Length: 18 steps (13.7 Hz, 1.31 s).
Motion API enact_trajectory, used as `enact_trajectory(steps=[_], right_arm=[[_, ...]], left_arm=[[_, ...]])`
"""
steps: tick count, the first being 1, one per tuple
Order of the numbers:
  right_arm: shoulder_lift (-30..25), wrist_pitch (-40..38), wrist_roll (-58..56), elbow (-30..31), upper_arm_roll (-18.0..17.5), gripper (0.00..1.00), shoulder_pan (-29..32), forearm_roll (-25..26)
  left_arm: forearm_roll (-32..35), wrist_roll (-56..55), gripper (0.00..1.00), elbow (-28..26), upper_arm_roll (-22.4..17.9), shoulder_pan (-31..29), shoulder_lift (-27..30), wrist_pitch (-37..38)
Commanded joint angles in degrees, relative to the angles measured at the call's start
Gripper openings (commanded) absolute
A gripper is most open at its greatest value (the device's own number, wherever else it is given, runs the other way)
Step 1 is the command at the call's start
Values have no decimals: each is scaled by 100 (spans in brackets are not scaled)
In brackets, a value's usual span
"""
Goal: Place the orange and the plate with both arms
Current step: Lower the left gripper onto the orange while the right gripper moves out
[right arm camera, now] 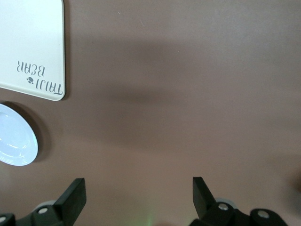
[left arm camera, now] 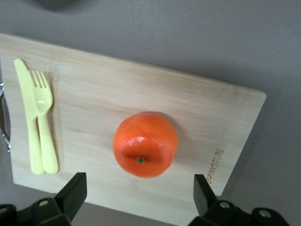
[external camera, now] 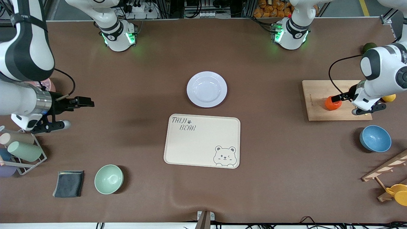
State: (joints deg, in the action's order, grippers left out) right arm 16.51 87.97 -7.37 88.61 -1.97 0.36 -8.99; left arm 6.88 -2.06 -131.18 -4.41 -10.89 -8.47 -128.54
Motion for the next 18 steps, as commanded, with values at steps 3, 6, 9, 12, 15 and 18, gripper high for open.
enact_trajectory(steps=[3, 6, 9, 12, 15, 18], right_arm=[[133, 211, 95, -28, 13, 100, -18, -260], [159, 238, 95, -28, 13, 100, -18, -332], [256, 229, 104, -19, 13, 100, -9, -358], [318, 238, 95, 253, 22, 100, 87, -1077], [458, 290, 95, 254, 22, 100, 26, -1123], [485, 264, 104, 271, 22, 100, -18, -1175]], left_arm=[[112, 74, 100, -57, 46, -141, -322, -426], [112, 83, 100, -57, 37, -141, -585, -618], [112, 83, 100, -57, 37, -141, -665, -646], [112, 83, 100, -48, 28, -141, -744, -733], [112, 83, 76, -48, 37, -132, -806, -760], [112, 83, 40, -39, 37, -132, -797, -760]])
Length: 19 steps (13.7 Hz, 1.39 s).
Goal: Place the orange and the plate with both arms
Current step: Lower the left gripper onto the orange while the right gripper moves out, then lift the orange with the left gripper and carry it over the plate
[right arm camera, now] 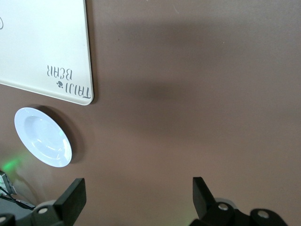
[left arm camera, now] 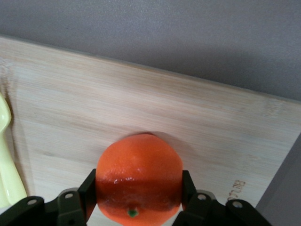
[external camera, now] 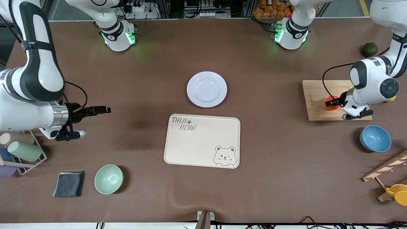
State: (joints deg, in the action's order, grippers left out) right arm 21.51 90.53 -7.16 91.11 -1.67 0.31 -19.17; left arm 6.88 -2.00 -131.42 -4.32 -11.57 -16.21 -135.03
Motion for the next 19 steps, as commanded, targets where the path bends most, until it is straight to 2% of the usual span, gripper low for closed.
enact_trajectory(steps=[1, 4, 6, 8, 11, 14, 16, 19], right_arm=[[11, 8, 83, 65, -9, 100, 4, -270], [64, 35, 66, 214, -9, 100, 4, -447], [55, 26, 65, 267, -9, 100, -92, -473], [64, 35, 57, 389, -9, 100, -49, -534], [160, 44, 22, 548, -9, 100, 39, -868], [274, 350, -329, 794, -9, 100, 66, -1272], [283, 509, -435, 970, -9, 100, 48, -1553], [354, 518, -444, 1049, -17, 100, 4, -1782]], left_arm=[[112, 94, 40, 11, 28, -56, 3, -77], [112, 314, 39, 256, 168, -12, 319, 255], [33, 201, 39, 817, 763, -12, 390, 1141], [6, -62, 37, 1345, 1335, -12, 356, 1671], [-334, -685, 37, 1558, 2091, 14, 303, 1743], [-530, -1993, 37, 1619, 2812, 172, 197, 1743], [-547, -2872, 37, 1663, 2989, 583, 136, 1734], [-547, -4278, 37, 1803, 2990, 1445, -66, 1725]])
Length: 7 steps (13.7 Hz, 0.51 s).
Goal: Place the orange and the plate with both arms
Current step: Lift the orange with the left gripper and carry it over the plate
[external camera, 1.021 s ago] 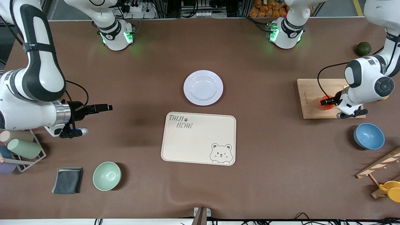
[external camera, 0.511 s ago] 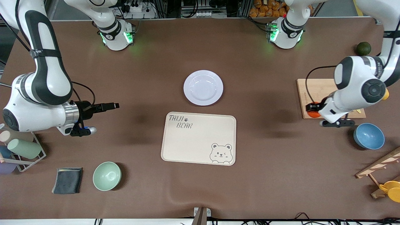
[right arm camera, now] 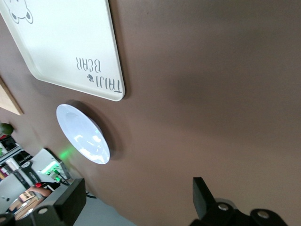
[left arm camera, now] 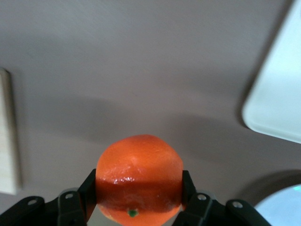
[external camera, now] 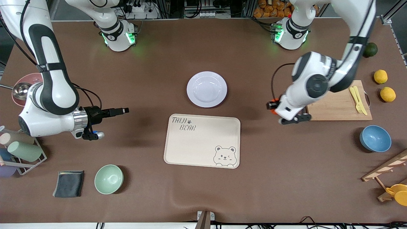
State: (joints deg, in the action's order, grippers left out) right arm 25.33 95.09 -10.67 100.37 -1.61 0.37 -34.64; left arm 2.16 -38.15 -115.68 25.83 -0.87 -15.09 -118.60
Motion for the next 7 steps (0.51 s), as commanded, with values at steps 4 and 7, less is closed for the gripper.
enact_trajectory(steps=[4, 7], right_arm=[[-20, 272, -610, 483, -15, 100, 24, -596], [121, 308, -700, 528, -15, 100, -28, -825]], left_arm=[[-111, -2228, 37, 668, -25, 1323, -626, 74], [-111, -3415, 37, 1142, -25, 2000, -1100, 48]])
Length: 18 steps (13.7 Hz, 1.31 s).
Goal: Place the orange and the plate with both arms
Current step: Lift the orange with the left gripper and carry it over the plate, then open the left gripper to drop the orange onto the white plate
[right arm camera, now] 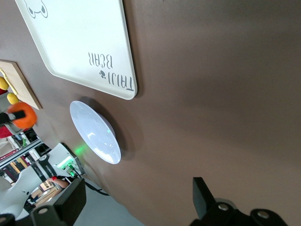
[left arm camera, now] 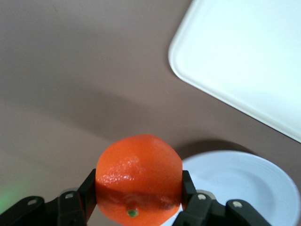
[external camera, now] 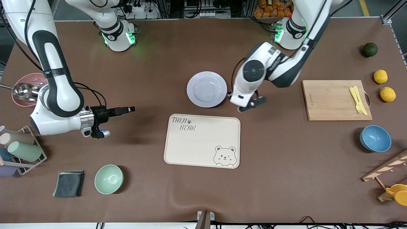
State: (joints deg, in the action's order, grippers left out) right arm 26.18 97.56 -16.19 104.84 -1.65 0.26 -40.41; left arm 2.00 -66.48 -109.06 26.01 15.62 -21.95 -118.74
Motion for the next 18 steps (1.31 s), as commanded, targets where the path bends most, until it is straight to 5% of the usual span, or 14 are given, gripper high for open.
enact_trajectory(steps=[1, 5, 10, 12, 13, 14, 18], right_arm=[[63, 62, -191, 81, -19, 100, -70, -283], [142, 141, -297, 98, -11, 100, -193, -353], [212, 333, -410, 299, -19, 100, -308, -685], [221, 623, -1067, 615, -11, 100, -369, -1116], [256, 633, -1114, 643, -11, 100, -387, -1240], [256, 642, -1106, 660, -11, 100, -448, -1250], [265, 651, -1106, 731, -19, 100, -563, -1259]], left_arm=[[-77, -881, 37, 656, -44, 563, -589, 35], [-16, -1945, 37, 1264, -52, 1153, -1354, -236], [2, -2491, 41, 1159, -70, 1400, -1794, -851], [11, -2571, 58, 1115, -70, 1427, -1865, -993], [11, -2580, 92, 1106, -79, 1427, -1865, -993], [11, -2571, 100, 1080, -79, 1427, -1865, -993], [54, -2519, 100, 1080, -96, 1295, -1314, -758]])
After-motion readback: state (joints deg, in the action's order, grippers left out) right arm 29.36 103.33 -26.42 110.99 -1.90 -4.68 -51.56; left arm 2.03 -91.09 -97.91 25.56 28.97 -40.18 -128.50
